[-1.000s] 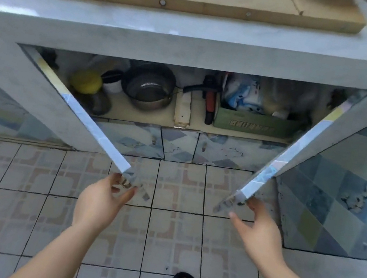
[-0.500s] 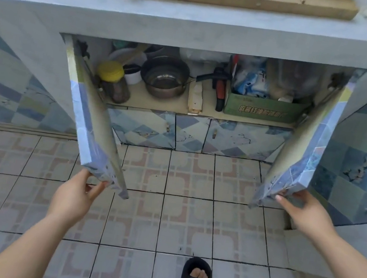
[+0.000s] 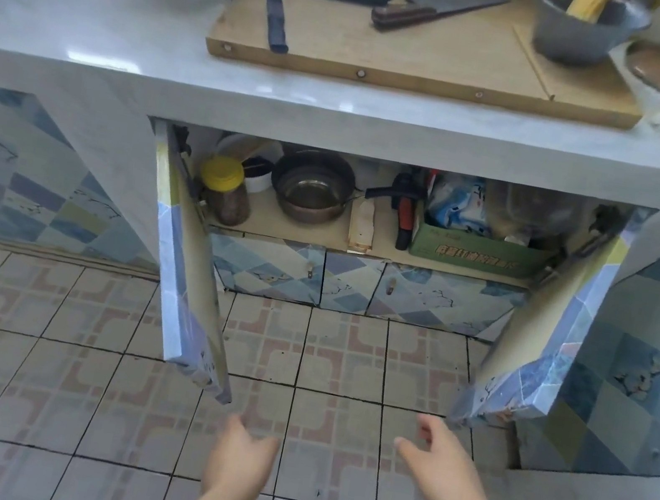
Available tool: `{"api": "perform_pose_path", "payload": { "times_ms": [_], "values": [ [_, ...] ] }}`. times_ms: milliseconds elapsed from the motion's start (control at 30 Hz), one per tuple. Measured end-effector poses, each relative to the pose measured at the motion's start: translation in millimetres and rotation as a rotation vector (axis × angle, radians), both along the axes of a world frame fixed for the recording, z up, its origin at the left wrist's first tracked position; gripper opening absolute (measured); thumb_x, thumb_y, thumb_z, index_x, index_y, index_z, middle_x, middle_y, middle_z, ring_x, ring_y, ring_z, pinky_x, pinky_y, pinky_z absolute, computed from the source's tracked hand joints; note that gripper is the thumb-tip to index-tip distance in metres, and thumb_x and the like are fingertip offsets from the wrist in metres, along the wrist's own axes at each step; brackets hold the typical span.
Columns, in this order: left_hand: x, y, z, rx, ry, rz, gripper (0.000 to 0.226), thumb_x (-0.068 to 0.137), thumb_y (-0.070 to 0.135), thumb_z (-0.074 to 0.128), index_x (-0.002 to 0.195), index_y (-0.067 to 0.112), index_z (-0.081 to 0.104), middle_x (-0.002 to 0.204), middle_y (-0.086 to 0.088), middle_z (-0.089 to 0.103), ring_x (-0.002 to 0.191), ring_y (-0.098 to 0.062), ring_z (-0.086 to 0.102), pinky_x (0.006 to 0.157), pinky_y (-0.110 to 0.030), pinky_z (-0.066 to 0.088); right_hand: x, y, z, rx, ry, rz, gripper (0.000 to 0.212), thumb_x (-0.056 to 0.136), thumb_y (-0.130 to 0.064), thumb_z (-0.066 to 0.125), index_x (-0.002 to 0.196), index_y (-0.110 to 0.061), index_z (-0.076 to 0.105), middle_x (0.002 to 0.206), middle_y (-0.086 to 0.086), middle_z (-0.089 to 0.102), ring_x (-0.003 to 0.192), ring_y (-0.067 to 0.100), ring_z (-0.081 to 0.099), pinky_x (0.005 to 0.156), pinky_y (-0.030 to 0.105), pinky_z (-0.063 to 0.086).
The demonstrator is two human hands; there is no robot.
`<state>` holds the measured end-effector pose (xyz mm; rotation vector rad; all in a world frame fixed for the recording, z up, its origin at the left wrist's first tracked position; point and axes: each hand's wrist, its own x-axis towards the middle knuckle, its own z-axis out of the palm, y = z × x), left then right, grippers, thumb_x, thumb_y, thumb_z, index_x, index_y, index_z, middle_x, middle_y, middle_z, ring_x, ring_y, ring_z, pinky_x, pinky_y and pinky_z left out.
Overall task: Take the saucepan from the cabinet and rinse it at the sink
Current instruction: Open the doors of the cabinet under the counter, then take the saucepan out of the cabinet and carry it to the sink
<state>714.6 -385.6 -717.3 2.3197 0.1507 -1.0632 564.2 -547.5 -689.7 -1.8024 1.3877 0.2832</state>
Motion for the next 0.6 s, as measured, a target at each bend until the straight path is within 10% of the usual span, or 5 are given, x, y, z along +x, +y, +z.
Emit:
{"api": "perform_pose_path", "payload": {
  "times_ms": [300,600],
  "values": [
    [81.7,-123.7,37.1,-0.433,-0.119,0.121,0.047,0.092,0.030,0.055,0.135,0.017,0.045,0.138,-0.001,0.052,0.126,-0.017,0.048,0.103,-0.033,0.036,130.9,-95.0,21.8,-0.354,-0.162,0.245,0.057,0.087,-0.048,0.050,0.137,-0.023,0.040,0.142,-0.001,0.047,0.127,0.021,0.046,0.100,0.041,0.043],
    [194.1,-219.3,-77.1,-0.473,-0.294,0.338,0.048,0.094,0.035,0.047,0.133,0.009,0.048,0.133,-0.010,0.056,0.123,-0.031,0.049,0.104,-0.036,0.037,228.6,-218.7,-84.2,-0.647,-0.181,0.347,0.058,0.087,-0.035,0.053,0.138,-0.012,0.037,0.139,0.015,0.046,0.124,0.033,0.044,0.100,0.045,0.041]
  ]
}}
